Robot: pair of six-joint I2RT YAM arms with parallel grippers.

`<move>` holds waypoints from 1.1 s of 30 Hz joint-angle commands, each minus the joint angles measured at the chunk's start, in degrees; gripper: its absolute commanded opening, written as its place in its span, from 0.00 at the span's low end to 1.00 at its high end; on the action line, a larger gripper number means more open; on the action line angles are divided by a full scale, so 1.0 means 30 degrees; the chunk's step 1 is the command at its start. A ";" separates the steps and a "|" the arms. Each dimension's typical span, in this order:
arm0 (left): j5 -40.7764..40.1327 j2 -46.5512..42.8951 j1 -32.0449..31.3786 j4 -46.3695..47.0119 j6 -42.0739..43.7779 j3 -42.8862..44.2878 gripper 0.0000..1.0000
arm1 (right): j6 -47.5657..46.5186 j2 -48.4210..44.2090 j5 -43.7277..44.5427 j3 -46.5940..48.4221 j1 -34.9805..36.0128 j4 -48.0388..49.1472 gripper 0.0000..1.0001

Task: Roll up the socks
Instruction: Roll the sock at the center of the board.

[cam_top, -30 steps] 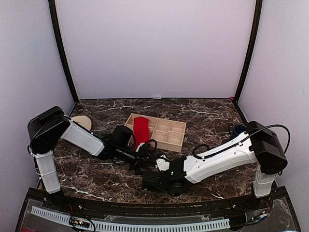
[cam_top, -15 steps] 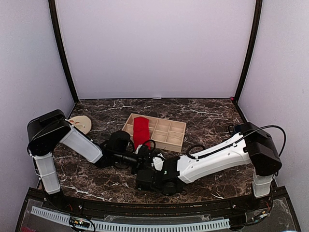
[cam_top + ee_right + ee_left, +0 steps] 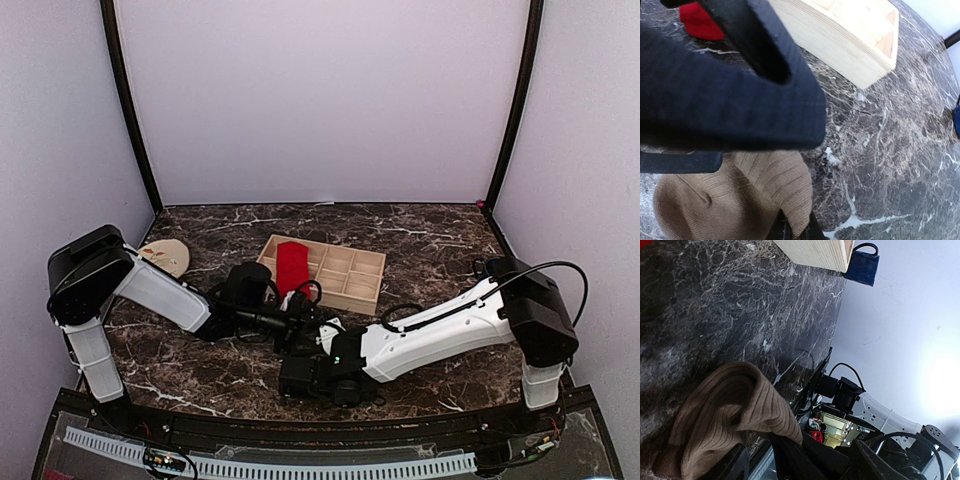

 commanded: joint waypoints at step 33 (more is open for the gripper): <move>0.0144 0.3139 -0.0523 -0.1107 -0.0751 0.3676 0.37 | 0.0087 0.0166 0.0267 -0.0391 0.0416 0.1061 0.06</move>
